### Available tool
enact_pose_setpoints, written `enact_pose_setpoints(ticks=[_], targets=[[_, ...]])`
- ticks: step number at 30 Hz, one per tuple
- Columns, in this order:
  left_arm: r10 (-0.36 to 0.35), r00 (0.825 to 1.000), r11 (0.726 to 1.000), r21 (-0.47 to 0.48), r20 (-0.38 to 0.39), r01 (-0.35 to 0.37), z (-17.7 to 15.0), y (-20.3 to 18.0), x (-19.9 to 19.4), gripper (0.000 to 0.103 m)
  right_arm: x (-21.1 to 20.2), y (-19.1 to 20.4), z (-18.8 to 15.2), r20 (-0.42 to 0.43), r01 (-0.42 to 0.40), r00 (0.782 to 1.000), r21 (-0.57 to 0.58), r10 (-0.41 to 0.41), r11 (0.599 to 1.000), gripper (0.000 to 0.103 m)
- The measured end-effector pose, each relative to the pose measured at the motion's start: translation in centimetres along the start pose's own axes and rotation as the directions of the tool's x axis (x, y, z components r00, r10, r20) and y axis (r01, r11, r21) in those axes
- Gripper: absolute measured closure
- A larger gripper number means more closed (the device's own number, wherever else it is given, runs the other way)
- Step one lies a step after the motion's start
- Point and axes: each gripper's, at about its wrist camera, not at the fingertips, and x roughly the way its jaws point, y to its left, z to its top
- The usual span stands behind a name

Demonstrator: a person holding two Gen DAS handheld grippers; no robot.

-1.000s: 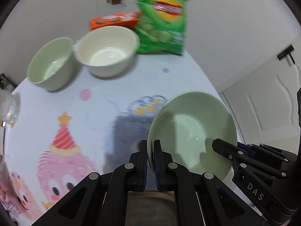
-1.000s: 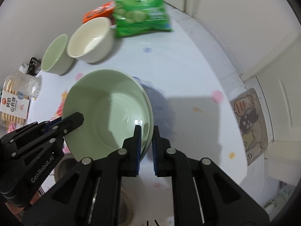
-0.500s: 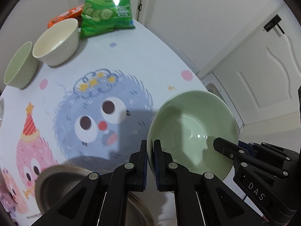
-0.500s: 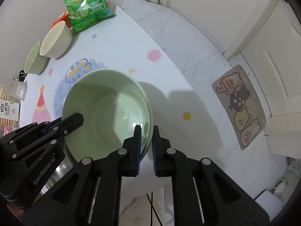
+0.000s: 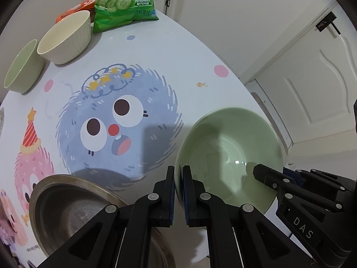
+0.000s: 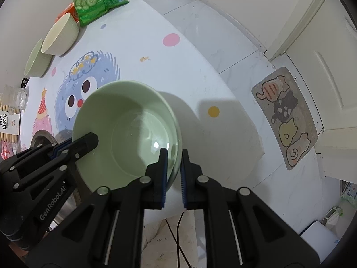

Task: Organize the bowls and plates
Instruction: 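Carry the pale green bowl with both grippers to the steel bowls and lower it, then open both grippers to release the pale green bowl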

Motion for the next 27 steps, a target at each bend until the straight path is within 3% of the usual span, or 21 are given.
enact_pose_setpoints(ticks=[8,11,14,16,20,22,27], targets=[[0.013,1.0,1.0,0.008,-0.001,-0.013,0.0,-0.4,0.1,0.096,0.0,-0.2,0.0,0.005,-0.005,1.0,0.012,0.005,1.0,0.091],[0.028,1.0,1.0,0.009,-0.003,-0.028,0.1,-0.2,0.1,0.089,-0.2,-0.2,0.0,0.019,-0.001,1.0,0.018,0.0,1.0,0.089],[0.049,0.999,0.999,0.001,0.005,-0.049,0.1,0.1,-0.3,0.074,-0.7,-0.2,0.1,0.03,0.005,1.0,0.025,-0.006,1.0,0.082],[0.038,0.999,0.999,-0.007,0.014,-0.038,0.1,0.5,-0.9,0.038,-1.0,-0.2,0.2,0.04,0.006,0.999,0.029,-0.007,1.0,0.069],[0.029,0.997,0.999,-0.017,0.073,-0.028,-0.1,1.8,-3.3,0.029,-2.7,0.0,0.2,0.079,0.036,0.996,0.019,-0.038,0.999,0.066],[0.045,0.994,0.999,-0.016,0.099,-0.044,-0.1,2.2,-4.5,0.02,-3.8,0.3,0.2,0.104,0.045,0.993,0.008,-0.046,0.999,0.059],[0.073,0.98,0.997,-0.045,0.183,-0.065,-0.2,4.8,-8.3,0.013,-7.0,2.0,0.6,0.176,0.064,0.983,-0.025,-0.058,0.998,0.051]])
